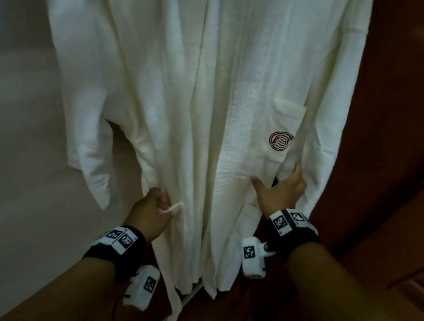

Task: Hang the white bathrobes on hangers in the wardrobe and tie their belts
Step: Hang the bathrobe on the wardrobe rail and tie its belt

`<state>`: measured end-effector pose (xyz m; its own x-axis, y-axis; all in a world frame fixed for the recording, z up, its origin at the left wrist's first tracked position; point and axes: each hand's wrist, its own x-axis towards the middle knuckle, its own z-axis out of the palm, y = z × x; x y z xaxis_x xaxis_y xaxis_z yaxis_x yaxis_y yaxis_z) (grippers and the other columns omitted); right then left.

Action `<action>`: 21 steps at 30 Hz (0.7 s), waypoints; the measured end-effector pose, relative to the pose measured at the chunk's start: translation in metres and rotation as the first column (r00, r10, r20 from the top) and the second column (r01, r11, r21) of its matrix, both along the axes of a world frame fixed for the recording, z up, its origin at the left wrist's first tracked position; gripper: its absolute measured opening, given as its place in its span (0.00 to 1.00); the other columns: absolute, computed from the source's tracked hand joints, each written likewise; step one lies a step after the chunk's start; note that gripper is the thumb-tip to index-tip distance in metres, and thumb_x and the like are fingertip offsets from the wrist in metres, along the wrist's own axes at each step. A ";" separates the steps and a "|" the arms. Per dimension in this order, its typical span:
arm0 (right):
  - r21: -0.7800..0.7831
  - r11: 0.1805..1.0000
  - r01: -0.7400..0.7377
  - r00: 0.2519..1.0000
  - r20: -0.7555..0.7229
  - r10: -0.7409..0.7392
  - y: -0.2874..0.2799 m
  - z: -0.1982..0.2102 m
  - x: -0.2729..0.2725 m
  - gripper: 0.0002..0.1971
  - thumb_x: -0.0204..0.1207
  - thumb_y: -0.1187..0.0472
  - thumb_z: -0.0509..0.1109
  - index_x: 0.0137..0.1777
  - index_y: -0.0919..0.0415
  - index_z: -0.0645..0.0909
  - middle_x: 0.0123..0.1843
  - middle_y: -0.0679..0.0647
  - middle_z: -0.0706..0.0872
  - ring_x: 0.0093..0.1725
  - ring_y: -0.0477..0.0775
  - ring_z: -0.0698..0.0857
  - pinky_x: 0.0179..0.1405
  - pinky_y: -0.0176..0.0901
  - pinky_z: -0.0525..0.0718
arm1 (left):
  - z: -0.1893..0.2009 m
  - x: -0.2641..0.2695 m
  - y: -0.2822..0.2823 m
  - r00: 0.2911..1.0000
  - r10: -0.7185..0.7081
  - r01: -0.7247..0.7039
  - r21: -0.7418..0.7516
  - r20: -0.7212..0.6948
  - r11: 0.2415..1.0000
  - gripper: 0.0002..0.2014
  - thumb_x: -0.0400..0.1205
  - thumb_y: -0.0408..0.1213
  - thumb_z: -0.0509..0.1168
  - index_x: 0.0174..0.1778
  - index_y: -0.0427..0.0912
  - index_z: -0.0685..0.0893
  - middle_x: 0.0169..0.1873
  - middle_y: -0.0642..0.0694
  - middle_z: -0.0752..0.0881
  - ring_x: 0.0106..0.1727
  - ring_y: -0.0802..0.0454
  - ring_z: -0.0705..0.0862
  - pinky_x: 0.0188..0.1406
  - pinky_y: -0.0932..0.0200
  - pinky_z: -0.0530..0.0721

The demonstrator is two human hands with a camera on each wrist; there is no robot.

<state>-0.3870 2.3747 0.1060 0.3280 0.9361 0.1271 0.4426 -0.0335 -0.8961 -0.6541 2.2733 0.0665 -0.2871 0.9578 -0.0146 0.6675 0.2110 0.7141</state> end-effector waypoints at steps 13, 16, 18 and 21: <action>-0.382 0.663 -0.643 0.566 0.345 0.748 -0.050 0.012 -0.025 0.14 0.79 0.73 0.58 0.59 0.63 0.81 0.63 0.63 0.83 0.62 0.62 0.81 0.59 0.42 0.77 | -0.002 0.043 0.011 0.922 -0.371 0.371 -0.016 -0.108 0.928 0.56 0.56 0.65 0.80 0.75 0.49 0.60 0.67 0.51 0.66 0.66 0.55 0.69 0.70 0.56 0.74; -0.215 0.593 -0.776 0.503 0.356 0.788 -0.056 0.028 -0.023 0.19 0.78 0.78 0.58 0.65 0.70 0.83 0.65 0.60 0.82 0.65 0.56 0.79 0.65 0.33 0.73 | -0.013 0.053 0.027 0.960 -0.237 0.236 -0.024 -0.146 0.971 0.57 0.54 0.73 0.75 0.76 0.49 0.64 0.69 0.50 0.69 0.70 0.54 0.70 0.71 0.53 0.74; -0.128 0.659 -0.741 0.596 0.327 0.733 -0.045 0.027 -0.016 0.19 0.77 0.79 0.59 0.59 0.67 0.87 0.62 0.54 0.85 0.63 0.52 0.82 0.65 0.32 0.76 | -0.004 0.051 0.027 0.991 -0.122 0.124 0.043 -0.050 0.991 0.31 0.70 0.56 0.73 0.66 0.47 0.74 0.60 0.45 0.81 0.62 0.46 0.81 0.58 0.54 0.80; -0.181 0.831 -0.527 0.758 0.342 0.555 -0.029 0.014 -0.006 0.18 0.78 0.72 0.62 0.62 0.56 0.85 0.60 0.54 0.87 0.58 0.52 0.85 0.58 0.35 0.79 | 0.009 0.043 0.018 0.994 -0.112 0.111 0.053 0.006 0.992 0.20 0.82 0.36 0.62 0.72 0.46 0.73 0.60 0.42 0.84 0.60 0.41 0.82 0.53 0.60 0.74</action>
